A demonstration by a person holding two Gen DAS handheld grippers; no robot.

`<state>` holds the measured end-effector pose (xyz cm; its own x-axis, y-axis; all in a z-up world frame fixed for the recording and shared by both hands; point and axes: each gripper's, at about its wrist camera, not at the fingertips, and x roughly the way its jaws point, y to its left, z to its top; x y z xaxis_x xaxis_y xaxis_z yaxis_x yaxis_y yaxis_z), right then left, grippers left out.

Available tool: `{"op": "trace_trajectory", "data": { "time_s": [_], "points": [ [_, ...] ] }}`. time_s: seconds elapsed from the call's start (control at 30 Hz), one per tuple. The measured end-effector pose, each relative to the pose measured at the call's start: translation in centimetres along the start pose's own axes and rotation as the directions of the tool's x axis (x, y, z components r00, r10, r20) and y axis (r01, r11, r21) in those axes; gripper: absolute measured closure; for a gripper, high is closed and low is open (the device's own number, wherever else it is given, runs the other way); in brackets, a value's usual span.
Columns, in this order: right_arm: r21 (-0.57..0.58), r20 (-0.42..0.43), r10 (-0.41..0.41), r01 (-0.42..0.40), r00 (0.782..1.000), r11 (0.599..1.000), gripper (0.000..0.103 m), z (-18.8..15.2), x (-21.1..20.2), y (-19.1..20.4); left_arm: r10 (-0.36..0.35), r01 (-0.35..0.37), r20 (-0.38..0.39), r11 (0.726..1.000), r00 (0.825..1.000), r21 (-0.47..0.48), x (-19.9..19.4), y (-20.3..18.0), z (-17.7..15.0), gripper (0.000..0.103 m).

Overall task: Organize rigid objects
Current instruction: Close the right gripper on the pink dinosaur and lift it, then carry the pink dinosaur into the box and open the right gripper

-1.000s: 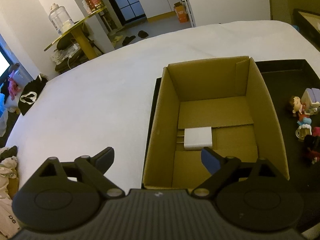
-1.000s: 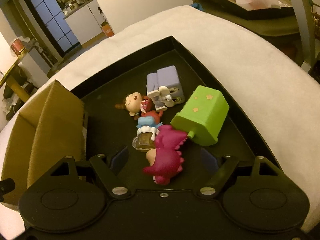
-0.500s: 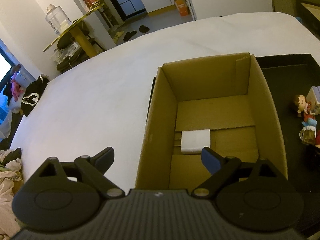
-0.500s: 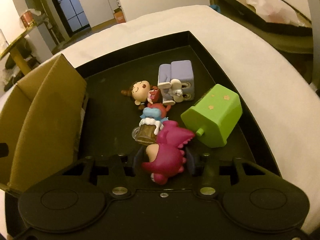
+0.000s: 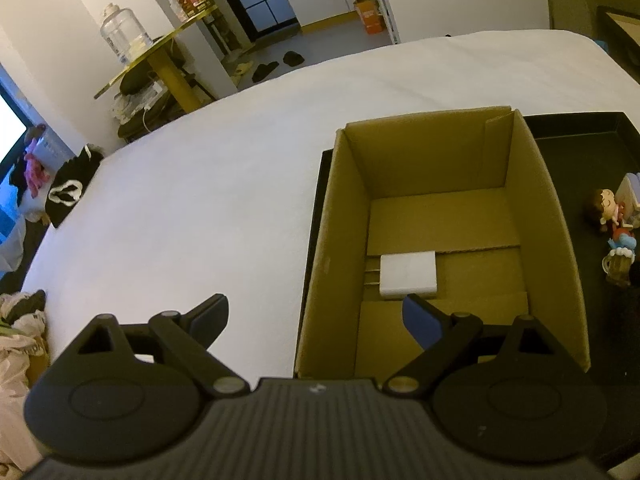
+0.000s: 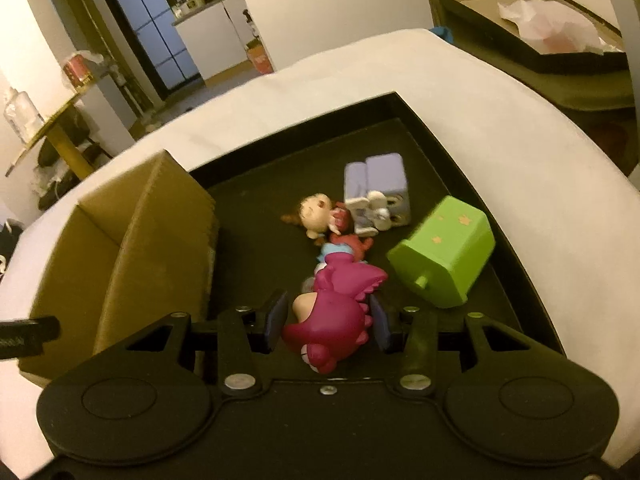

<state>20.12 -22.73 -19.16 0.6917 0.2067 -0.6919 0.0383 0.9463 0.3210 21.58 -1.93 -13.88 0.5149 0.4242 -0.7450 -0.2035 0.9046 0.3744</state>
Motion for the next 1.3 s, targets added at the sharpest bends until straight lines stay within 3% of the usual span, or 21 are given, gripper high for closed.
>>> {"op": "trace_trajectory", "data": {
  "time_s": [0.43,0.87,1.03,1.17,1.27,1.3],
  "points": [
    [-0.071,0.112,0.090,-0.082,0.990,0.994,0.059,2.0,-2.4,3.0,-0.053,0.053,-0.002,0.997,0.999,-0.048,0.4,1.6,-1.4,0.010],
    [-0.183,0.120,0.163,-0.139,0.979,0.973,0.059,3.9,-4.3,7.5,-0.133,0.135,0.030,0.987,0.991,-0.082,0.4,2.7,-1.9,0.015],
    [-0.226,0.106,0.180,-0.153,0.978,0.962,0.059,4.2,-4.2,9.7,-0.166,0.168,0.026,0.980,0.986,-0.102,0.9,3.0,-1.8,0.038],
    [-0.260,0.081,0.199,-0.172,0.977,0.950,0.059,4.3,-3.9,11.5,-0.203,0.204,0.026,0.971,0.979,-0.128,1.4,3.5,-1.8,0.047],
    [-0.283,0.058,0.202,-0.178,0.978,0.942,0.059,4.1,-3.4,12.7,-0.237,0.237,0.018,0.961,0.971,-0.146,1.8,3.8,-2.0,0.065],
    [-0.288,0.048,0.203,-0.181,0.978,0.940,0.059,4.1,-3.2,13.1,-0.249,0.248,0.008,0.956,0.968,-0.156,2.1,4.0,-2.0,0.075]
  ]
}}
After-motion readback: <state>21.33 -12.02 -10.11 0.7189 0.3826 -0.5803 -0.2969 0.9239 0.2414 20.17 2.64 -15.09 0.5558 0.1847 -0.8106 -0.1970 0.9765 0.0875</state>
